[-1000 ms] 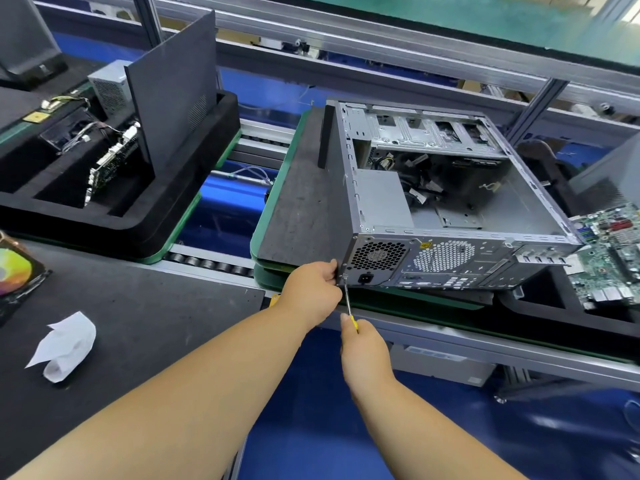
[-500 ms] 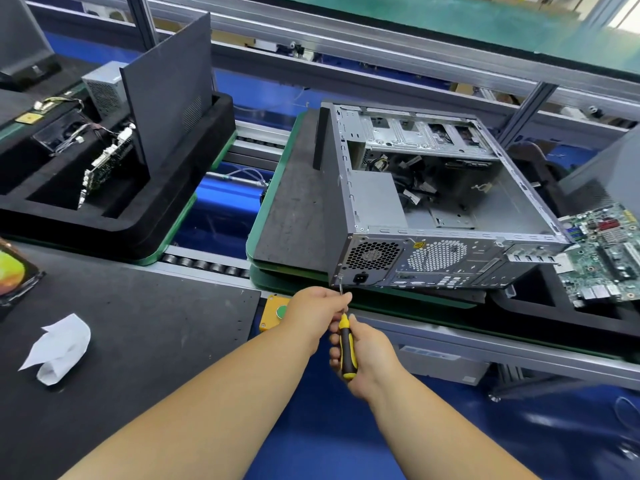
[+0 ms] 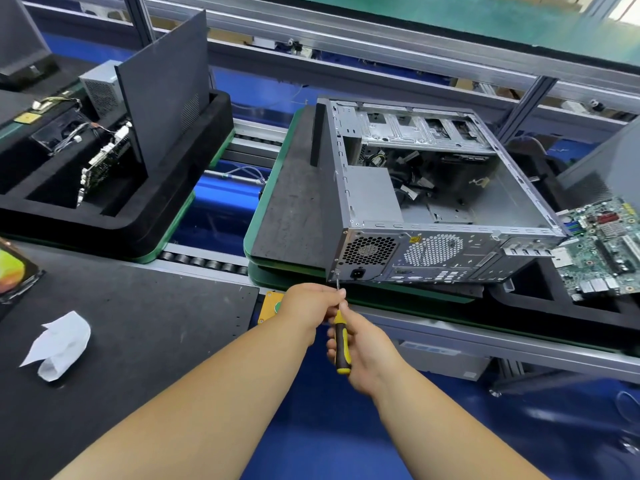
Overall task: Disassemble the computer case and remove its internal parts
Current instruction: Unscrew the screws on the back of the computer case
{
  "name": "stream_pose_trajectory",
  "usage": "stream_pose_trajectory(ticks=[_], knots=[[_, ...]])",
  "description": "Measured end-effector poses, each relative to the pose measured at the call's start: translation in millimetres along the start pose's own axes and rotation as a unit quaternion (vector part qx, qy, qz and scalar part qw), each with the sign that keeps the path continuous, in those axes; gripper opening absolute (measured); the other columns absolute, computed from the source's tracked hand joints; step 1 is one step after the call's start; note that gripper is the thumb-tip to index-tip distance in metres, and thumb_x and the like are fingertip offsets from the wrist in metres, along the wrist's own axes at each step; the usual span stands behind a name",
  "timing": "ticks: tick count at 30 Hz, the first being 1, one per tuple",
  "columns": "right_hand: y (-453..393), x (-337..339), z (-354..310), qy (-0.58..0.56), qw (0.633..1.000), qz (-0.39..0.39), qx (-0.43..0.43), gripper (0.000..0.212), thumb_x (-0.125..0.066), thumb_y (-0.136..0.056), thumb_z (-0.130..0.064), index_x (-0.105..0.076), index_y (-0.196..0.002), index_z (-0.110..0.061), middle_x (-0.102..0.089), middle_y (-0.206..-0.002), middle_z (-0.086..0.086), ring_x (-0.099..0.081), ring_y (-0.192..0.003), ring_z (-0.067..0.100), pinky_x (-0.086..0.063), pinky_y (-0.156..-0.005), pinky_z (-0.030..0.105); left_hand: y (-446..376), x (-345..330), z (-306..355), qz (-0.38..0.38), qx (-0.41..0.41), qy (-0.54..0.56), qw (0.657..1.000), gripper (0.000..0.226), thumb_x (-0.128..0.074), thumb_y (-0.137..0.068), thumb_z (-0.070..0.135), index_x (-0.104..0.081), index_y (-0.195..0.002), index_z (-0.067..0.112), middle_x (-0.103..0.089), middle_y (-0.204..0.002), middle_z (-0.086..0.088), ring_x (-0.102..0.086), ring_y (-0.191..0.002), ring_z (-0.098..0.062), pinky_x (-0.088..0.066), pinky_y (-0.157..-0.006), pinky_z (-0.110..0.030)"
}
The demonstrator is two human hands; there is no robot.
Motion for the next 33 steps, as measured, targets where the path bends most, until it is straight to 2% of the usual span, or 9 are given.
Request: stream_pose_trajectory(ticks=[2, 4, 7, 12, 15, 23, 27, 31, 33], knots=[[1.8, -2.0, 3.8, -0.005, 0.999, -0.043, -0.027, 0.051, -0.051, -0.097, -0.052, -0.073, -0.098, -0.005, -0.062, -0.07, 0.006, -0.055, -0.052, 0.016, -0.048, -0.047, 0.025, 0.4, -0.2, -3.6, -0.01, 0.01, 0.023, 1.0, 0.013, -0.064, -0.093, 0.02, -0.071, -0.086, 0.011, -0.067, -0.076, -0.009, -0.054, -0.058, -0.018, -0.05, -0.061, -0.034], [2.4, -1.0, 6.2, -0.008, 0.998, -0.049, -0.034, 0.052, -0.045, -0.1, -0.05, -0.073, -0.098, -0.006, -0.063, -0.072, 0.007, -0.054, -0.053, 0.016, -0.047, -0.047, 0.025, 0.4, -1.6, -6.4, -0.018, 0.018, 0.051, 0.998, 0.013, -0.062, -0.095, 0.018, -0.071, -0.09, 0.011, -0.07, -0.077, -0.008, -0.056, -0.054, -0.015, -0.045, -0.051, -0.025], [1.2, 1.8, 6.5, -0.009, 0.999, -0.03, -0.011, 0.04, -0.045, -0.102, -0.037, -0.069, -0.099, -0.005, -0.064, -0.071, 0.007, -0.054, -0.052, 0.015, -0.046, -0.046, 0.025, -1.1, -3.6, -8.3, -0.02, 0.023, 0.079, 0.996, 0.012, -0.058, -0.097, 0.015, -0.07, -0.097, 0.012, -0.075, -0.086, -0.007, -0.069, -0.07, -0.014, -0.054, -0.059, -0.023], [-1.6, 3.3, 9.3, -0.015, 1.0, -0.012, 0.003, 0.033, -0.056, -0.098, -0.033, -0.07, -0.095, -0.002, -0.065, -0.072, 0.008, -0.054, -0.05, 0.016, -0.045, -0.044, 0.025, -4.1, -6.1, -8.2, -0.055, 0.046, 0.216, 0.974, 0.024, -0.05, -0.098, 0.007, -0.062, -0.119, 0.005, -0.07, -0.113, -0.011, -0.065, -0.107, -0.021, -0.051, -0.094, -0.039], [-1.8, 4.7, 9.6, -0.017, 1.0, 0.004, 0.015, 0.032, -0.06, -0.097, -0.033, -0.07, -0.094, -0.002, -0.066, -0.069, 0.008, -0.053, -0.05, 0.016, -0.045, -0.044, 0.025, -7.1, -4.3, -7.8, -0.063, 0.063, 0.269, 0.959, 0.03, -0.045, -0.096, -0.001, -0.062, -0.12, 0.001, -0.07, -0.114, -0.014, -0.066, -0.109, -0.023, -0.053, -0.09, -0.035], [-0.9, 6.0, 10.4, -0.001, 1.0, 0.016, 0.021, 0.023, -0.064, -0.094, -0.032, -0.065, -0.093, -0.008, -0.061, -0.063, 0.001, -0.051, -0.047, 0.013, -0.043, -0.043, 0.023, -6.9, -3.3, -5.2, -0.061, 0.084, 0.28, 0.954, 0.029, -0.043, -0.097, 0.002, -0.063, -0.118, 0.0, -0.072, -0.109, -0.014, -0.068, -0.102, -0.022, -0.055, -0.083, -0.033], [-1.5, 5.2, 6.3, -0.019, 0.999, 0.005, 0.027, 0.019, -0.067, -0.092, -0.028, -0.058, -0.09, -0.012, -0.055, -0.064, 0.001, -0.044, -0.045, 0.01, -0.038, -0.041, 0.022, -4.8, -5.8, -2.6, -0.061, 0.092, 0.279, 0.954, 0.026, -0.045, -0.098, 0.004, -0.063, -0.117, 0.001, -0.072, -0.109, -0.013, -0.068, -0.102, -0.022, -0.054, -0.088, -0.035], [0.6, -1.9, 4.9, -0.063, 0.997, -0.035, -0.012, 0.034, -0.051, -0.1, -0.035, -0.065, -0.099, -0.004, -0.056, -0.065, 0.006, -0.042, -0.045, 0.011, -0.035, -0.038, 0.021, -5.2, -5.6, -2.9, -0.057, 0.098, 0.28, 0.953, 0.023, -0.047, -0.097, 0.005, -0.065, -0.11, 0.001, -0.074, -0.104, -0.011, -0.069, -0.1, -0.021, -0.055, -0.088, -0.038], [0.7, -2.3, 4.8, -0.073, 0.996, -0.043, -0.018, 0.037, -0.043, -0.102, -0.032, -0.064, -0.102, -0.002, -0.057, -0.067, 0.008, -0.044, -0.046, 0.012, -0.036, -0.04, 0.022, -6.3, -5.7, -3.3, -0.057, 0.103, 0.271, 0.955, 0.023, -0.046, -0.098, 0.008, -0.067, -0.103, 0.003, -0.074, -0.102, -0.009, -0.069, -0.101, -0.02, -0.053, -0.092, -0.041]])
Point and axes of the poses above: each hand's wrist, its own y-axis away from the middle knuckle, its own x-axis out of the back of the hand, z = x × y, the point moved 6 cm from there along -y, towards the middle knuckle
